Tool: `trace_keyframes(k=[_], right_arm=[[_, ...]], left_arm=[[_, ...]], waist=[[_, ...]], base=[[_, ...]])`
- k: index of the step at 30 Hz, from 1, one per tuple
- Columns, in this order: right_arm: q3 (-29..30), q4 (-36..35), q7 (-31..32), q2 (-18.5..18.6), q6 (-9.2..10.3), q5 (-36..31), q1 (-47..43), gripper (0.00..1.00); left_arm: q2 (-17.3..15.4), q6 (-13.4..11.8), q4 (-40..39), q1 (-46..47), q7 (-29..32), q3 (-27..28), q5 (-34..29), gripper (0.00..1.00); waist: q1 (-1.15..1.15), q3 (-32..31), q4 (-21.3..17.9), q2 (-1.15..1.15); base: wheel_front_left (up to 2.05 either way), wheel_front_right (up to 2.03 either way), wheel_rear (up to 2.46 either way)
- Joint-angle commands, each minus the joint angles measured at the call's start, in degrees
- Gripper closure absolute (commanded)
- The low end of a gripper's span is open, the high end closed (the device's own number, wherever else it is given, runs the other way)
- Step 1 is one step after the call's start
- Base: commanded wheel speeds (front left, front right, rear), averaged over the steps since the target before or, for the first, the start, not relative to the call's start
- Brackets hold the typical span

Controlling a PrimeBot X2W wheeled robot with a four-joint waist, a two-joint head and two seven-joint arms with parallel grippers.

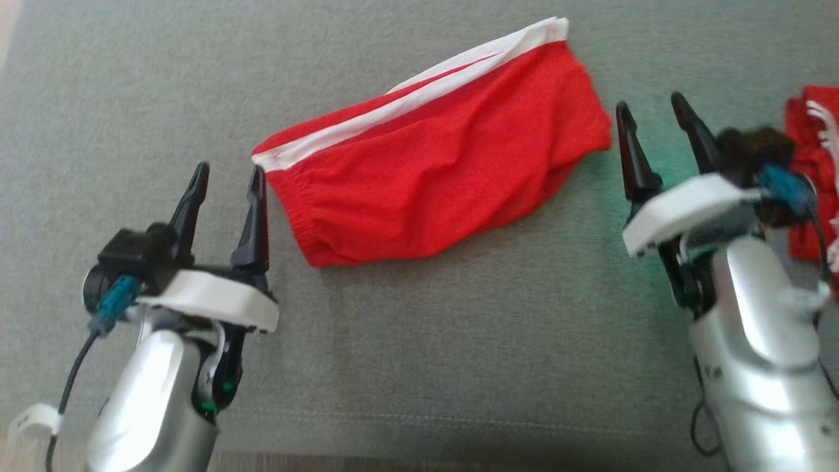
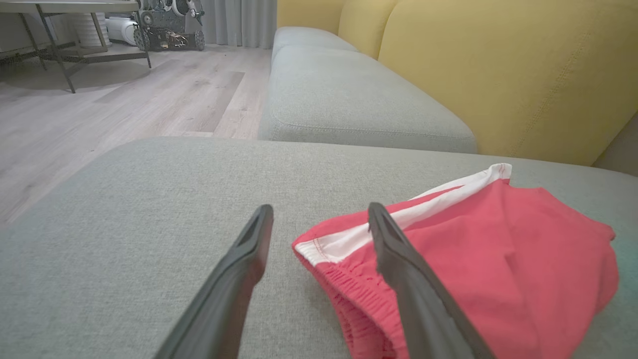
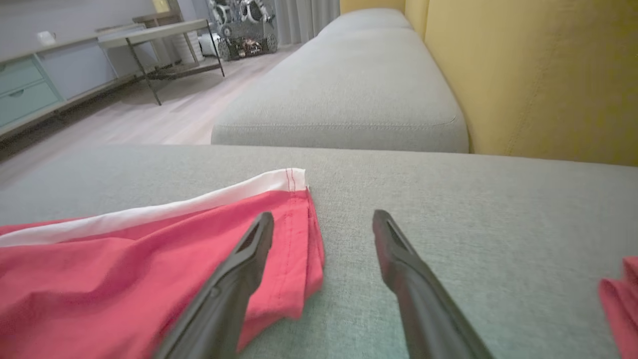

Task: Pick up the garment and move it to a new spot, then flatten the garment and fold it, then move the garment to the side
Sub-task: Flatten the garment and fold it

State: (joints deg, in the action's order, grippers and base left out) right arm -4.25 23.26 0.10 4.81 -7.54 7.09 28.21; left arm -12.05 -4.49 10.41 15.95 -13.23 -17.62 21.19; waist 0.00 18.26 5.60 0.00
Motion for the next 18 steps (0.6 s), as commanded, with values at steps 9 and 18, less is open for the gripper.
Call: trace_keyframes(k=[9,18], right_arm=[[-2.56,20.17,1.22,0.16,0.05,-0.38,10.37,0.0],[-5.37,28.84,-3.18,-1.18,0.05,3.21,11.53,1.0]], left_arm=[[0.7,0.92,0.4,4.41,-1.29,1.17,-0.18,0.0],[0.77,1.14,1.24,3.89,-1.64,1.87,-0.39,0.0]], waist=[[0.0,2.4,2.78,0.0],[0.0,1.4,2.01,0.0]], base=[[0.0,0.0,0.0],[0.0,0.0,0.0]])
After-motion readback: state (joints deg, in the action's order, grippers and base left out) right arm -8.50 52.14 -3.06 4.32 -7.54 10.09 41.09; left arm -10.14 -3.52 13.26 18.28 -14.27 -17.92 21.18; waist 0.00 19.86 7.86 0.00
